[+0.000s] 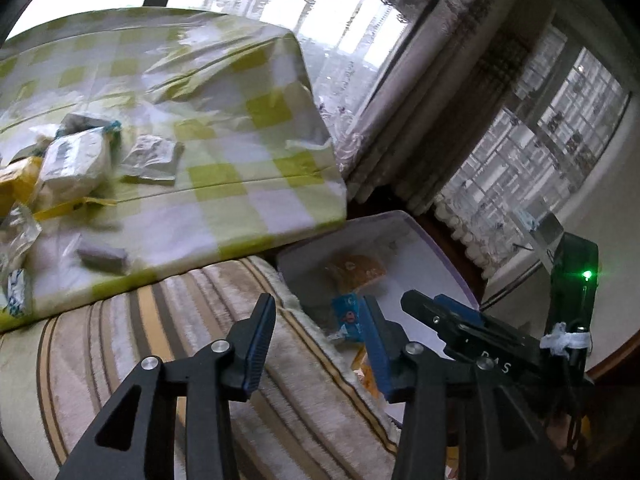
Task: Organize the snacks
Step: 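Carry the candy bag and yellow packet to the white box and release both, then grasp the small blue-patterned packet with the left gripper while the right grasps the white stick packet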
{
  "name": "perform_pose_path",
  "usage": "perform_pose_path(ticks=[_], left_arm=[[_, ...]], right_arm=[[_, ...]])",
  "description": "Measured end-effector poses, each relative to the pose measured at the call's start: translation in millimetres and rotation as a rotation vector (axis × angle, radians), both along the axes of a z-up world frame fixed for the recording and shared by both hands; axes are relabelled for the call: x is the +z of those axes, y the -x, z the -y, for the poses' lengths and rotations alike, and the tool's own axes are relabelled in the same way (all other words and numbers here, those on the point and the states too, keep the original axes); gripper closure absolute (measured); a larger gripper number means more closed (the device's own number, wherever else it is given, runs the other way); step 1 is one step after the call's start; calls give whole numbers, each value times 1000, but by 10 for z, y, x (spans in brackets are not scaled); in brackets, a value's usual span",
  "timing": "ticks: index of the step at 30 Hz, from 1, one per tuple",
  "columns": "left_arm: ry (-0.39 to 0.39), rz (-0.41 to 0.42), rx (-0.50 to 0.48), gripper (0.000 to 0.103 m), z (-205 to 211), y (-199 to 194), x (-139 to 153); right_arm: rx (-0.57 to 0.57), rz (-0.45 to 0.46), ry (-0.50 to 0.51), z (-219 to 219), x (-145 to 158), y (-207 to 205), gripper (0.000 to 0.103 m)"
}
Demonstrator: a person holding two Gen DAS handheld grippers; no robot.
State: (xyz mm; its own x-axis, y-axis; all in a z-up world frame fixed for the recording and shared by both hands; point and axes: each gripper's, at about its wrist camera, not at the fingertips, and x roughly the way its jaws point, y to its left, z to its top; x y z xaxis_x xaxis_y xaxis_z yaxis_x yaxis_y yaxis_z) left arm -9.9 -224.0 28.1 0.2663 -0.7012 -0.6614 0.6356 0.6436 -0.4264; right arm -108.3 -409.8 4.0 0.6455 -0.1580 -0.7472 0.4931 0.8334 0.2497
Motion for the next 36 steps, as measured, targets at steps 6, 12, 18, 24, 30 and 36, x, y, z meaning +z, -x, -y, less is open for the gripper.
perform_pose_path(ticks=[6,12,18,24,30,36], left_arm=[[6,-6,72,58,-236,-67,-14],[21,-25,155,58,-589,-136,-45],[30,-34,260,58,-1028,-221,-88],[30,-63,380,58,-1490,-349,-160],[18,-85,449,58,-1733,-475,-218],[-27,-98,471,59,-1743,-646,-286]], right_arm=[[48,-5,-2,-140,-8,-94,35],[110,-12,-3,-361,-4,-221,33],[199,-20,31,-675,27,-393,28],[305,-49,94,-1018,16,-614,24],[406,-69,151,-1321,5,-808,24],[489,-87,192,-1567,-32,-1117,24]])
